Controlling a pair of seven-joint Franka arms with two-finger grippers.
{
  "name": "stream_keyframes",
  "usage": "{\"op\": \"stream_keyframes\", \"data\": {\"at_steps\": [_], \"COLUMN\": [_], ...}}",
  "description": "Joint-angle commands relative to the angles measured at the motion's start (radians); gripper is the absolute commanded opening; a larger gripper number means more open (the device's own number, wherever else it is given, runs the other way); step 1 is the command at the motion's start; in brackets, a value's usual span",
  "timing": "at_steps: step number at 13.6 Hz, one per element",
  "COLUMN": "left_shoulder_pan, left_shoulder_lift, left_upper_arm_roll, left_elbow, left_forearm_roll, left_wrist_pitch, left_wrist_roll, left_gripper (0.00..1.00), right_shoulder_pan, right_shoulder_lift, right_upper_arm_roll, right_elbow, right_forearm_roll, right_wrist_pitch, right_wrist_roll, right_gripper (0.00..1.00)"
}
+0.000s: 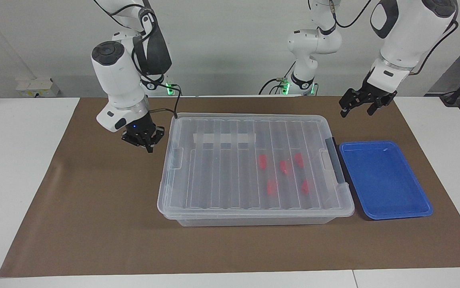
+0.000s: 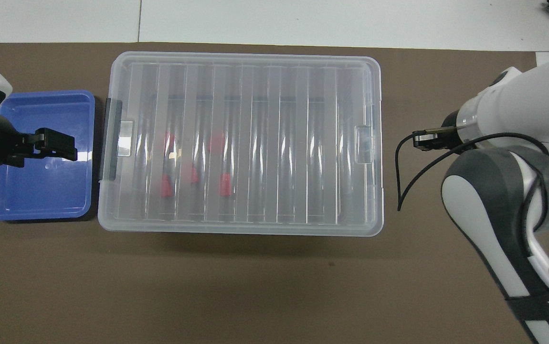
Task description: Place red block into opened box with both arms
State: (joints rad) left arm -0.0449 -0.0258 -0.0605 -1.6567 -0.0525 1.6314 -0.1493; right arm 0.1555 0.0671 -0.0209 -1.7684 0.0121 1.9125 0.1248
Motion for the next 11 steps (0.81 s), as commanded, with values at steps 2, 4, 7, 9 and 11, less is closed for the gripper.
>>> {"op": "stream_keyframes", "data": {"at_steps": [2,4,7,9,11], "left_shoulder_pan": [0.068,0.065,0.065,0.065,0.065], "left_shoulder_lift": [-0.017,-0.017,-0.02,-0.023,-0.02], "left_upper_arm_roll": [-0.065,-0.062,-0.061,-0.059,-0.059], "left_elbow": [-0.014,-0.015,-0.015,-0.012,0.003], "left_forearm_roll": [-0.013,-0.013,-0.013,-0.013,-0.013], "left_wrist_pitch": [0.018,0.018,0.018,0.015,0.004], "left_wrist_roll": [-0.001,-0.001,0.0,0.002,0.004], "left_gripper": [1.0,1.0,1.0,1.0,1.0], "right_shoulder_pan": [-0.074,-0.112,-0.149,-0.159,-0.157], "right_shoulder_lift": [-0.049,-0.052,-0.056,-0.093,-0.105], "right_upper_arm_roll": [0.006,0.006,0.004,0.006,0.007], "right_elbow": [0.012,0.056,0.11,0.107,0.113], "right_forearm_roll": [-0.004,-0.009,-0.026,-0.027,-0.027], "right_wrist_pitch": [-0.047,-0.096,-0.168,-0.208,-0.245], "right_wrist_roll": [0.018,0.016,0.006,0.006,0.004], "right_gripper": [0.74,0.82,0.84,0.88,0.96]}}
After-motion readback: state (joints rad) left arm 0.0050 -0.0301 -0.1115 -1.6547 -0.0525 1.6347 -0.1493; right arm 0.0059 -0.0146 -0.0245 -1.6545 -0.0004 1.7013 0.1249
